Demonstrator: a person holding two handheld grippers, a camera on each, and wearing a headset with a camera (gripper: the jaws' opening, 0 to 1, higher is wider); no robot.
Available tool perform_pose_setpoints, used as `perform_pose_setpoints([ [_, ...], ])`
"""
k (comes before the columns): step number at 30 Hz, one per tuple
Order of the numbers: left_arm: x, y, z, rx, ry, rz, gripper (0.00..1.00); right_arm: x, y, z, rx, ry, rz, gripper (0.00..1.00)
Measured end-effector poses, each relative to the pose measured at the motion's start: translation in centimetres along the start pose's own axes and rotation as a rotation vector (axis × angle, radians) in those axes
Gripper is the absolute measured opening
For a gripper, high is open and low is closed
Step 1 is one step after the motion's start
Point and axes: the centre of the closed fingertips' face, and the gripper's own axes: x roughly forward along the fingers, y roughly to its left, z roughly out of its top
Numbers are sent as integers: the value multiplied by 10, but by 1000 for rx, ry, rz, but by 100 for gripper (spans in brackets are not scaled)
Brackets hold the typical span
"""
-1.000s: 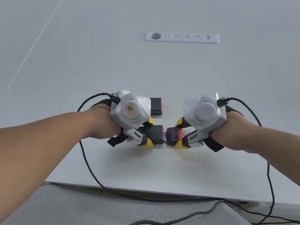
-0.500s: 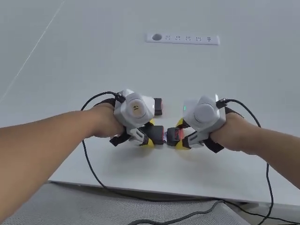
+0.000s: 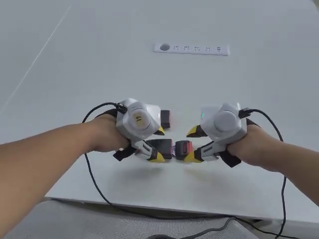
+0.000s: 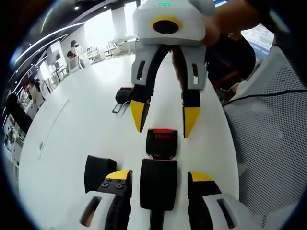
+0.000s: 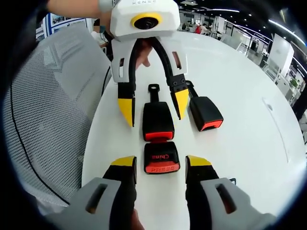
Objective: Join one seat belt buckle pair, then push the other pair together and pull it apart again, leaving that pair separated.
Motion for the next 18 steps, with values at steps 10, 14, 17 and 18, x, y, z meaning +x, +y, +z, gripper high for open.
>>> perform_pose_setpoints([
  [10,-17,28,19,2,-32,48,48,-17,-22,-13,-12,32,-45,37],
  [14,-15,44,9,-3,-11,43,48,-23,-26,-22,-8,52,-41,34],
  [17,-16,51,8,9,0,44,48,-30,-39,-29,7,49,-57,34],
  [18,-14,53,8,15,2,45,48,-32,-42,-31,11,51,-62,33],
])
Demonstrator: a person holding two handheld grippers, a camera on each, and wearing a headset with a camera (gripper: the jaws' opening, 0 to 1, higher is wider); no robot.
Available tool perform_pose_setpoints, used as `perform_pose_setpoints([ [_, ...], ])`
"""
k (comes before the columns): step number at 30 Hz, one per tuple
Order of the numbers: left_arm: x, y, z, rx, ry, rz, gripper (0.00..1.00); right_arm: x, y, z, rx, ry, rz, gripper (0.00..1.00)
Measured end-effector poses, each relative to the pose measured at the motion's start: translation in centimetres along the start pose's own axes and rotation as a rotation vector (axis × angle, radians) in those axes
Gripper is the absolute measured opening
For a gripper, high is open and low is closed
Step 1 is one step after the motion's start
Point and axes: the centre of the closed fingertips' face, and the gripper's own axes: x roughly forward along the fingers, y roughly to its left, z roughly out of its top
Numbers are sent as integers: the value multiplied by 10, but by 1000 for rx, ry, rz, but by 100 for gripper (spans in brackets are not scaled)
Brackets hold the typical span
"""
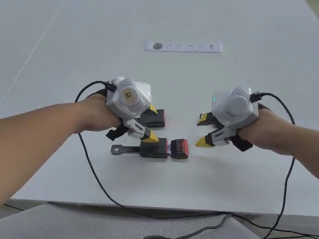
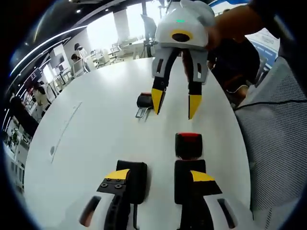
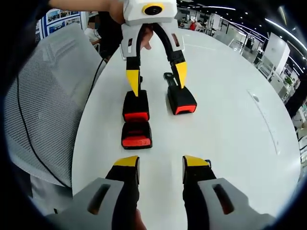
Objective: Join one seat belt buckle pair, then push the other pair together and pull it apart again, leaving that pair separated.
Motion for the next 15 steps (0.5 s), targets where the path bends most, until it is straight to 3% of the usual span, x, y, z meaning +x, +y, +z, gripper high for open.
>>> perform_pose_setpoints([
  [5,4,12,-6,-6,18,5,48,-10,-24,-16,34,16,-29,32],
  [8,3,12,-8,-3,34,-8,46,-16,-37,-25,33,36,-55,33],
  [10,5,17,-9,10,36,-7,46,-19,-46,-36,19,80,-80,33],
  [13,5,23,-12,2,39,-3,49,-18,-54,-48,25,99,-83,33],
  [15,7,33,-21,-1,49,-4,49,-16,-60,-55,25,111,-88,33],
])
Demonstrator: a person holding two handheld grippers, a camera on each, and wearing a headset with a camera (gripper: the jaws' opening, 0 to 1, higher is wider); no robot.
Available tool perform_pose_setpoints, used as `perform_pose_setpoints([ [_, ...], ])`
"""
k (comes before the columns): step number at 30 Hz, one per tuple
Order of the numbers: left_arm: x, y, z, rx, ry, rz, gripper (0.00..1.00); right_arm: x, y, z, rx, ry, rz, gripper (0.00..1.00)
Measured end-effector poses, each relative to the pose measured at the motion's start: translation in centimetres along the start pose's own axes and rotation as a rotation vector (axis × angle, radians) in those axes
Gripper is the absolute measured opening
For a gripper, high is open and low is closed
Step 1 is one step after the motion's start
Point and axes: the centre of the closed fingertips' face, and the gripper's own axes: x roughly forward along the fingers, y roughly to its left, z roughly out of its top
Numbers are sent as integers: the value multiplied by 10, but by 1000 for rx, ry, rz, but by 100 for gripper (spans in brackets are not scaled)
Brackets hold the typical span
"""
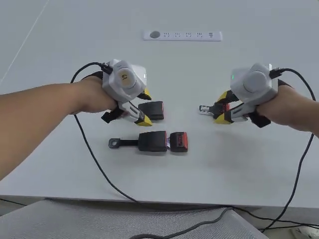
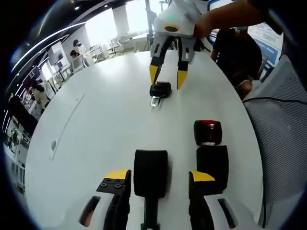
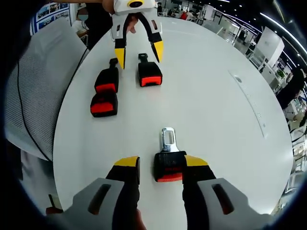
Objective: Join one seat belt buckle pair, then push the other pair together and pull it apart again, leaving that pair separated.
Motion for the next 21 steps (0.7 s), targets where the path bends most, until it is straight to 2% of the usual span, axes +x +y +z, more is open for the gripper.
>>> perform_pose_setpoints([
  [3,1,1,-4,-8,10,-11,46,-4,-2,2,4,1,-10,33],
  [8,13,13,-19,-27,24,-3,45,1,-5,-7,-42,41,-4,34],
  [12,22,8,-27,-22,47,-17,44,4,-5,-7,-59,57,0,34],
  [15,22,6,-29,-11,62,-18,44,4,-7,-8,-56,64,11,33],
  [17,22,8,-28,-29,58,-12,45,6,-9,-10,-45,63,19,32],
  [18,22,8,-28,-28,58,-12,45,7,-12,-11,-20,54,26,31],
  [21,26,9,-29,-25,64,-20,44,9,-10,-15,-44,79,34,31],
])
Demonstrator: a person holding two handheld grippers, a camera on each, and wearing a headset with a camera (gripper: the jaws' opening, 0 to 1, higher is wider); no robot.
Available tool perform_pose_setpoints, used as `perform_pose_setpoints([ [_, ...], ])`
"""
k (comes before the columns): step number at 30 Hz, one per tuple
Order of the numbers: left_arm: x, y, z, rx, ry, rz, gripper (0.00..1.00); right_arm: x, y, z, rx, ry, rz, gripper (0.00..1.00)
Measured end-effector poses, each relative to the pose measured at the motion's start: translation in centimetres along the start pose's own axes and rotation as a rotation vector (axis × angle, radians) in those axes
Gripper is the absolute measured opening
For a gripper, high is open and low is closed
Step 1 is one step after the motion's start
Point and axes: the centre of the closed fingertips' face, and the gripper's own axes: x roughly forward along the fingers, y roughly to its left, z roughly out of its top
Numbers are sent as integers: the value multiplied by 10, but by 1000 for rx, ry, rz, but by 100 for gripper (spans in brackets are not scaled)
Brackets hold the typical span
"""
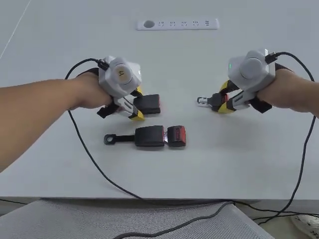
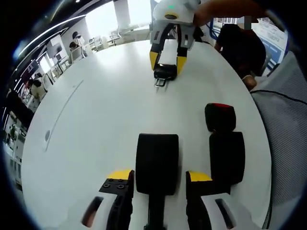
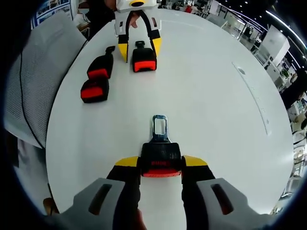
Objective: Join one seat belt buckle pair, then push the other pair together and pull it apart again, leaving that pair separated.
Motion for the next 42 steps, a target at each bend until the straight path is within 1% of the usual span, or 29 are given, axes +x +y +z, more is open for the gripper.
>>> perform_pose_setpoints([
  [2,1,-2,1,6,2,-6,43,2,0,-1,-11,6,9,32],
  [5,2,-4,2,5,3,-21,41,4,-1,-2,-11,9,23,32],
  [7,2,-5,2,8,6,-22,41,4,-1,-4,-10,8,32,32],
  [8,2,-5,2,8,6,-23,41,5,3,-3,-19,9,44,33],
  [11,1,-7,3,-2,3,-30,40,4,3,-3,-27,14,54,33],
  [13,2,-8,3,-1,1,-31,40,4,4,-3,-31,9,63,33],
  [17,2,-10,5,21,1,-48,34,4,3,-3,-27,-6,87,33],
  [20,2,-11,6,6,2,-49,34,6,0,-3,-44,3,92,33],
  [23,3,-8,5,-6,1,-49,34,6,3,-1,-58,8,94,33],
  [25,2,-9,5,-12,-1,-49,34,5,3,-2,-65,8,95,33],
  [27,3,-8,4,-23,-2,-51,34,5,3,-2,-69,6,98,33],
  [29,4,-5,2,-24,-2,-51,34,5,3,-2,-71,5,104,33],
  [33,5,-4,1,-28,2,-50,34,6,3,-2,-76,15,116,33],
  [37,4,-6,2,-26,2,-48,34,7,1,-2,-81,23,113,32],
  [39,4,-7,2,-17,4,-46,34,8,3,0,-92,31,101,32],
  [42,4,-5,1,-22,2,-44,34,11,7,7,-95,23,107,32],
])
